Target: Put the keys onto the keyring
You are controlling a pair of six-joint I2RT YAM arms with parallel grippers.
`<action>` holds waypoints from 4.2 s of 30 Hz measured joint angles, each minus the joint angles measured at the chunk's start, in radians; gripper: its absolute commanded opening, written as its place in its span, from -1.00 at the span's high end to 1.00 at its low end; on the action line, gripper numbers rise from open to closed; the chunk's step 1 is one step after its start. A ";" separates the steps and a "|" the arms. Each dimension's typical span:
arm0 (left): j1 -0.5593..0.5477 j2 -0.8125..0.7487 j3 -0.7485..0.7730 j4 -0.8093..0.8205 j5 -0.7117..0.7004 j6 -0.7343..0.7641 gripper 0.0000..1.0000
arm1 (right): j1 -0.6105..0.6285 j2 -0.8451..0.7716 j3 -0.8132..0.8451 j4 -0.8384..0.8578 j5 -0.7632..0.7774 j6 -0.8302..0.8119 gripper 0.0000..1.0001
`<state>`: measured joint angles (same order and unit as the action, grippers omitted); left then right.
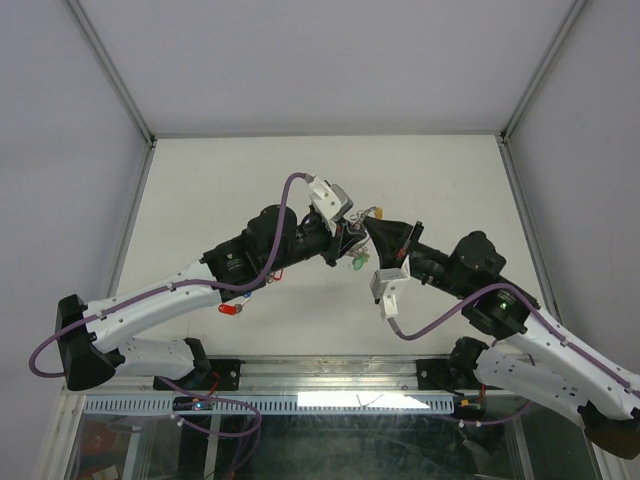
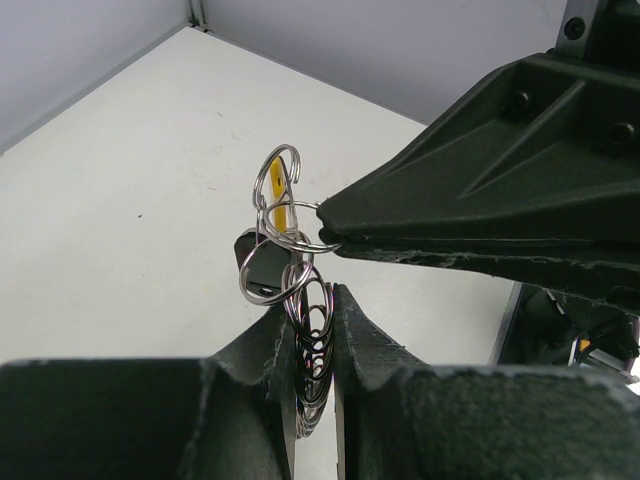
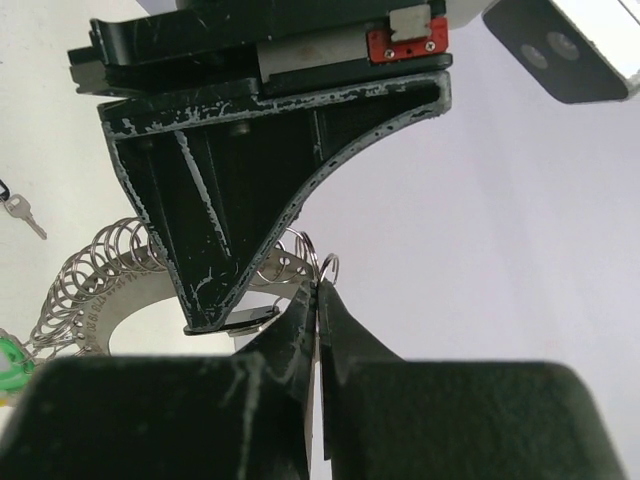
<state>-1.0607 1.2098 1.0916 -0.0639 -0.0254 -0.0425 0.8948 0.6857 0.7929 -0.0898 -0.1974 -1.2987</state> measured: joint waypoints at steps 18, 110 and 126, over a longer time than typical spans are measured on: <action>0.000 0.000 0.000 0.000 0.000 0.001 1.00 | 0.000 -0.024 -0.070 0.191 0.078 0.389 1.00; 0.000 0.017 0.011 -0.029 -0.007 0.009 1.00 | 0.001 -0.017 -0.120 0.251 0.085 0.575 0.44; 0.000 0.027 0.012 -0.027 -0.006 0.009 1.00 | 0.003 -0.019 -0.120 0.251 0.089 0.572 0.87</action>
<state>-1.0607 1.2373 1.1034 -0.0906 -0.0319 -0.0334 0.8974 0.6670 0.6727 0.1608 -0.1089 -0.7265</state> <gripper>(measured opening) 0.114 0.089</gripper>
